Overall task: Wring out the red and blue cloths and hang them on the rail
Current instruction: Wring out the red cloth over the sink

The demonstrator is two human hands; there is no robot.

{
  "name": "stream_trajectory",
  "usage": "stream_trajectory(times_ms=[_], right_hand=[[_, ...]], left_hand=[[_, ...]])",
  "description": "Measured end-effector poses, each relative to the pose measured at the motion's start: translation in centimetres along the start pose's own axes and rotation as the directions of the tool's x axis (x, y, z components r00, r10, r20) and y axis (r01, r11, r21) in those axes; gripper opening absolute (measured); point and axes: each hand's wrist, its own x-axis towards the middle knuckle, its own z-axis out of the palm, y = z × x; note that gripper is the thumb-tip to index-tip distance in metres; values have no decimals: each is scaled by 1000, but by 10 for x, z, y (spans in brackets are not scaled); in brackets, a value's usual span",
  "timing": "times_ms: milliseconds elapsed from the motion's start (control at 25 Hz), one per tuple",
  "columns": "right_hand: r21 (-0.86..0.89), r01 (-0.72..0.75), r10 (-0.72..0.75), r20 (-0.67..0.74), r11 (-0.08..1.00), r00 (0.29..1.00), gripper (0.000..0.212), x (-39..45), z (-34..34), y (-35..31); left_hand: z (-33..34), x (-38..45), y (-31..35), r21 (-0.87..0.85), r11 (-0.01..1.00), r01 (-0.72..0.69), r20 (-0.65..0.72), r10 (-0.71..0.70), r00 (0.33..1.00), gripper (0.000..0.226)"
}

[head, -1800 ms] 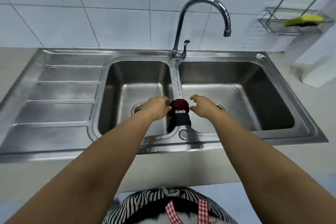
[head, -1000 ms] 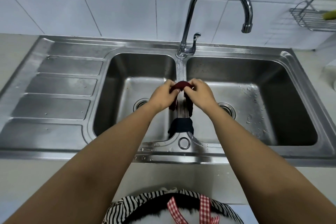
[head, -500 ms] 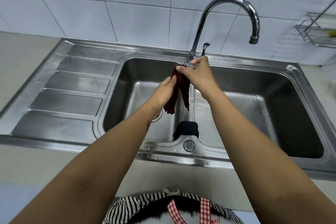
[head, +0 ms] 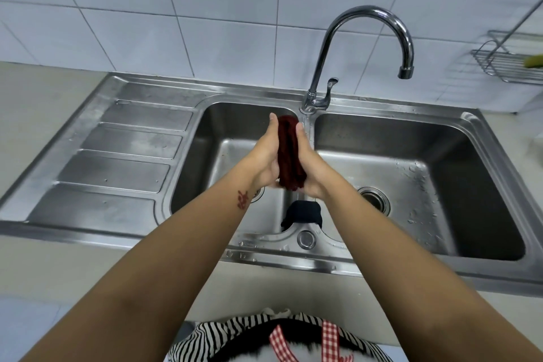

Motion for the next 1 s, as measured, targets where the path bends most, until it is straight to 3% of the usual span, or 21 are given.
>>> stream_trajectory(times_ms=[120,240,320,360,440,480,520,640,720,760,880,1000], right_hand=[[2,-204,203,100,979,974,72,-4,4,15],[-28,-278,278,188,960,942,39,-6,-1,13],[81,-318,284,283,945,916,19,-5,-6,7],[139,-328,268,331,934,905,13,-5,-7,4],[222,-347,232,420,911,877,9,-9,-5,-2],[229,-356,217,470,906,856,8,-12,-1,-7],[213,-359,206,521,909,828,10,-15,4,-11],[93,-349,196,680,933,706,14,-25,21,-25],[7,-334,211,762,943,612,14,-29,28,-33],[-29,-334,228,785,942,576,13,-30,30,-36],[-121,-343,299,792,931,532,14,-29,32,-43],[-319,-301,438,625,899,646,17,-24,32,-47]], left_hand=[[-5,-1,2,347,932,106,-74,-86,994,84],[-27,-1,9,759,651,-11,-68,96,993,69],[-48,0,13,821,564,-83,-47,212,976,46],[-59,0,14,871,476,-121,-15,272,962,40],[-77,-2,11,971,150,-186,125,342,931,68],[-82,-4,7,972,-4,-236,221,368,903,83],[-84,-7,4,948,-81,-308,314,401,861,91],[-85,-11,7,838,-119,-532,484,612,625,86],[-81,-14,15,791,-165,-589,497,734,462,63],[-80,-16,22,787,-192,-586,500,756,423,49],[-78,-19,42,779,-268,-567,563,697,444,26],[-89,-9,59,658,-505,-559,744,551,379,30]])
